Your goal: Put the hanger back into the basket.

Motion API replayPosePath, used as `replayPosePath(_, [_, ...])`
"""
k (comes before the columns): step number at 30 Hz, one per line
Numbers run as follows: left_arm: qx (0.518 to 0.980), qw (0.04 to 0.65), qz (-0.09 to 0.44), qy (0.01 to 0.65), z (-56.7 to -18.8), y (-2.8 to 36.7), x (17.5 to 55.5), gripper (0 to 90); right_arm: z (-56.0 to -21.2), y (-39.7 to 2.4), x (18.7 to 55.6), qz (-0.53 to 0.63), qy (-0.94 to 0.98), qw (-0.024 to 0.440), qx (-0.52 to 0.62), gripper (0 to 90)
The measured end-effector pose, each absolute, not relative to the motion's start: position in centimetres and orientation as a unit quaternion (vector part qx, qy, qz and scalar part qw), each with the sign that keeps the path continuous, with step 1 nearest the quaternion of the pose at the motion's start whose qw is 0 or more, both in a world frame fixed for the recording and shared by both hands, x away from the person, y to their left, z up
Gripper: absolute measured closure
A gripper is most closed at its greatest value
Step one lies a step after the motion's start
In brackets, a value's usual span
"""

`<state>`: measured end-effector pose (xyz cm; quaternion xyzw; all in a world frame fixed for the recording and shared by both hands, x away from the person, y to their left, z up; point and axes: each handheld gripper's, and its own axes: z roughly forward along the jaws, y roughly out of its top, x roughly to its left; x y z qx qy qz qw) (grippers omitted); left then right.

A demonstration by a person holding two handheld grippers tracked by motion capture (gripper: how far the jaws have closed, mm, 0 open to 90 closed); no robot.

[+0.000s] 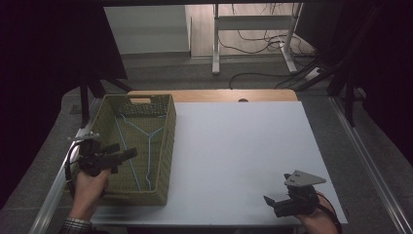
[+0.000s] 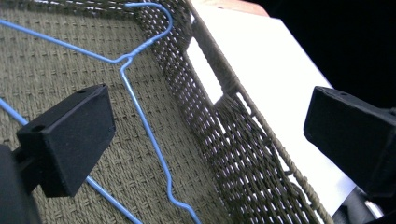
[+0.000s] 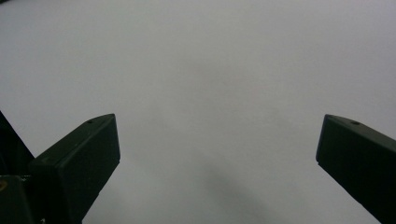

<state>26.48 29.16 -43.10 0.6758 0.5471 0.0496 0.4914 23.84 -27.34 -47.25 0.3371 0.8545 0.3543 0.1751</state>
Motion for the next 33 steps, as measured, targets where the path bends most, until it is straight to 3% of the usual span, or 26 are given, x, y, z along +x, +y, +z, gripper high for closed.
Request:
replayPosePath(15, [0.742, 0.457, 0.114, 0.477, -42.2, 25.9, 24.6, 1.0, -47.2, -27.4, 23.8, 0.366, 0.847, 0.173, 0.344, 0.0])
replayPosePath(33, [0.771, 0.45, 0.119, 0.435, -42.9, 22.9, 23.0, 0.0, -47.2, -27.3, 23.8, 0.364, 0.848, 0.175, 0.343, 0.0])
